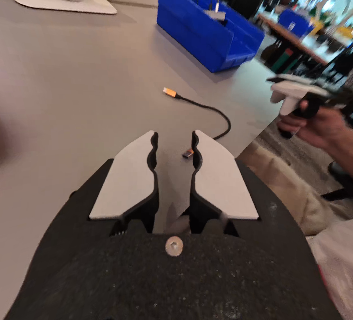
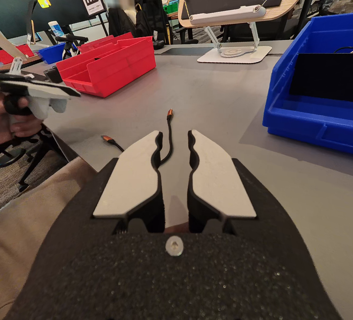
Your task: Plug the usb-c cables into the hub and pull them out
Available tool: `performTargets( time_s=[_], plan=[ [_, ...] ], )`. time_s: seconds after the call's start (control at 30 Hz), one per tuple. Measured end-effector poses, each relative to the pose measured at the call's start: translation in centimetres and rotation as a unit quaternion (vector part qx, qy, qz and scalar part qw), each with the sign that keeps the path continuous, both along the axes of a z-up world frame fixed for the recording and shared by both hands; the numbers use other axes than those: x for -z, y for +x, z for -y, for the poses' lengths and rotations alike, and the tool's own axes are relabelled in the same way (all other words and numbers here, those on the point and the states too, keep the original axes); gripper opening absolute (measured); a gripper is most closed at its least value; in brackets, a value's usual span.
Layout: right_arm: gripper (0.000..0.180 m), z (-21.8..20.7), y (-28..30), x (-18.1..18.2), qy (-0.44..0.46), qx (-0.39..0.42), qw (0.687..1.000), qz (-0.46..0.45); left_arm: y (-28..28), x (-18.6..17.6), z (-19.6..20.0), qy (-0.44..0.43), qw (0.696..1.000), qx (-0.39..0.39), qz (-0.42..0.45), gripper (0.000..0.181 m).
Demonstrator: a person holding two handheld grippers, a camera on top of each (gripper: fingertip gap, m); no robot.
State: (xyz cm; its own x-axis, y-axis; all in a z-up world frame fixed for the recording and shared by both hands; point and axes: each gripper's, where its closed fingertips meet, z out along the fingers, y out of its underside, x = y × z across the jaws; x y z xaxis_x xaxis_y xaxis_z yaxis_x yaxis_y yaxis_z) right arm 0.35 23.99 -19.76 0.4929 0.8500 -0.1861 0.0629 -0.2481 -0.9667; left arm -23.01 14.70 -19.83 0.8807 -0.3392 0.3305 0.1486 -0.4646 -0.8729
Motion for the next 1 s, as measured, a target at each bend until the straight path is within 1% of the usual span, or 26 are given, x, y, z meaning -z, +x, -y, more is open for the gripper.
performTargets(
  time_s=[0.1, 0.13, 0.17, 0.23, 0.4, 0.53, 0.6, 0.7, 0.77, 0.83, 0.87, 0.93, 0.97, 1.0],
  plan=[
    [0.025, 0.1, -0.3, 0.2, 0.000, -0.004, 1.000, 0.005, -1.7, -2.4, 0.0, 0.057, 0.995, -0.023, 0.077, 0.033],
    [0.025, 0.1, -0.4, 0.4, 0.000, -0.006, 1.000, 0.008, -2.1, -2.7, 0.0, 0.062, 0.991, -0.031, 0.113, 0.033],
    [0.025, 0.1, -0.5, 0.4, 0.001, -0.007, 1.000, 0.010, -2.1, -3.1, 0.1, 0.063, 0.986, -0.022, 0.151, 0.033],
    [0.025, 0.1, -0.8, 0.5, 0.001, -0.009, 1.000, 0.014, -2.3, -3.4, 0.2, 0.061, 0.980, -0.011, 0.187, 0.033],
    [0.025, 0.2, -1.2, 0.8, 0.001, -0.014, 1.000, 0.019, -2.5, -3.5, 0.0, 0.085, 0.988, -0.015, 0.129, 0.034],
    [0.025, 0.1, -1.2, 0.8, 0.001, -0.014, 1.000, 0.020, -2.2, -3.6, -0.1, 0.111, 0.992, -0.008, 0.066, 0.044],
    [0.025, 0.2, -1.2, 0.6, -0.004, -0.014, 1.000, 0.010, -2.5, -4.6, -0.1, 0.152, 0.988, 0.008, 0.040, 0.050],
    [0.026, 0.3, -1.1, 0.5, -0.006, -0.019, 1.000, 0.004, -5.7, -7.5, -0.5, 0.185, 0.982, 0.013, 0.021, 0.049],
    [0.026, 0.2, -1.1, 0.5, -0.006, -0.021, 1.000, 0.004, -9.5, -9.3, -2.2, 0.170, 0.985, 0.030, -0.028, 0.050],
    [0.026, 0.1, -1.1, 0.5, -0.012, -0.023, 1.000, -0.002, -14.8, -10.6, -5.4, 0.156, 0.982, 0.035, -0.105, 0.050],
    [0.026, 0.0, -1.2, 0.4, -0.017, -0.025, 1.000, -0.008, -17.5, -10.7, -7.4, 0.136, 0.980, 0.040, -0.136, 0.049],
    [0.026, 0.0, -1.4, 0.3, -0.027, -0.031, 0.999, -0.018, -23.5, -8.6, -11.7, 0.027, 0.980, 0.041, -0.195, 0.039],
    [0.026, 0.0, -1.6, 0.2, -0.031, -0.034, 0.999, -0.021, -26.8, -6.8, -13.7, -0.041, 0.971, 0.032, -0.233, 0.043],
    [0.026, 0.0, -1.8, 0.2, -0.033, -0.037, 0.999, -0.023, -29.6, -4.8, -15.3, -0.110, 0.952, 0.039, -0.283, 0.042]
  ],
)
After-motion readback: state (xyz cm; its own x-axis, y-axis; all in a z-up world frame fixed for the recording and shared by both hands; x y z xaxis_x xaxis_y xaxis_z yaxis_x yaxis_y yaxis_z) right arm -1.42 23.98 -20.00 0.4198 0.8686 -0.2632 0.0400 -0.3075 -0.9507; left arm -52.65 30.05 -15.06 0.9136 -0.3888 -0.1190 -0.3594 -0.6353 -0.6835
